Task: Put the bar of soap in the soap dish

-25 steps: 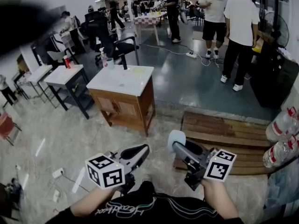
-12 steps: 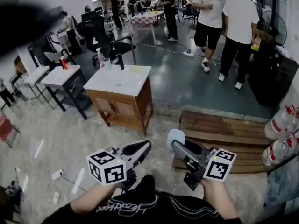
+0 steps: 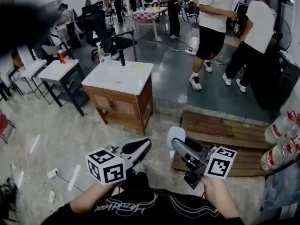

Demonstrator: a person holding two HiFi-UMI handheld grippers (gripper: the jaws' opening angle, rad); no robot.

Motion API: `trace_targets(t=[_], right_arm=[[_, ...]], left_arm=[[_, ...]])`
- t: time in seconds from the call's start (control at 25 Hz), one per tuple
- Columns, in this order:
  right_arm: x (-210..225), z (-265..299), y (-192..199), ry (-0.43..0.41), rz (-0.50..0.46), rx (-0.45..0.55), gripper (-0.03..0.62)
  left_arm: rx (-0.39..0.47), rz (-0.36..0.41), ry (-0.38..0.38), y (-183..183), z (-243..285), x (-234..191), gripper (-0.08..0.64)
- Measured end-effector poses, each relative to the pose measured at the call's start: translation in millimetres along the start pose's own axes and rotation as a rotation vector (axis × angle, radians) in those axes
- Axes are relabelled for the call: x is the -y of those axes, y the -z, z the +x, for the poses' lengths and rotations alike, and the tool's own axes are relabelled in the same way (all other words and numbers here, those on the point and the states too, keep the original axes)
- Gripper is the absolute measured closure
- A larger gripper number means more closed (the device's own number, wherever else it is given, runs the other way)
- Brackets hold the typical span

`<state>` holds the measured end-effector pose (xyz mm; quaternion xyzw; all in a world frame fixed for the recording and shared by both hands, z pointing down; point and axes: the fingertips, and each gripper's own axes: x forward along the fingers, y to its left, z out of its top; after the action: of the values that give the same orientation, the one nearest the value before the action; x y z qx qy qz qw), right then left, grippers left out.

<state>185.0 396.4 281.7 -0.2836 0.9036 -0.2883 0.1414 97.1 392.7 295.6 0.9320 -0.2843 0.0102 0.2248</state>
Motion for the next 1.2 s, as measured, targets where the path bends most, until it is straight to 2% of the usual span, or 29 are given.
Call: trace_targets(t=[0.36,0.96,1.2], right_arm=[[54,75,-19,0.028,0.021,-0.023,0.462],[197,235,-41,0.083,0.131,-0.076,0.462],[237,297,-48,0.094,0.148,-0.085,0.462]], left_arm=[[-0.007,-0.048,-0.022,-30,16,-88,0.537],[-0.059,-0.182,-0.059,-68,73,-290,0.537],[-0.064,-0.201,-0.061,-87,87,-365,0.537]])
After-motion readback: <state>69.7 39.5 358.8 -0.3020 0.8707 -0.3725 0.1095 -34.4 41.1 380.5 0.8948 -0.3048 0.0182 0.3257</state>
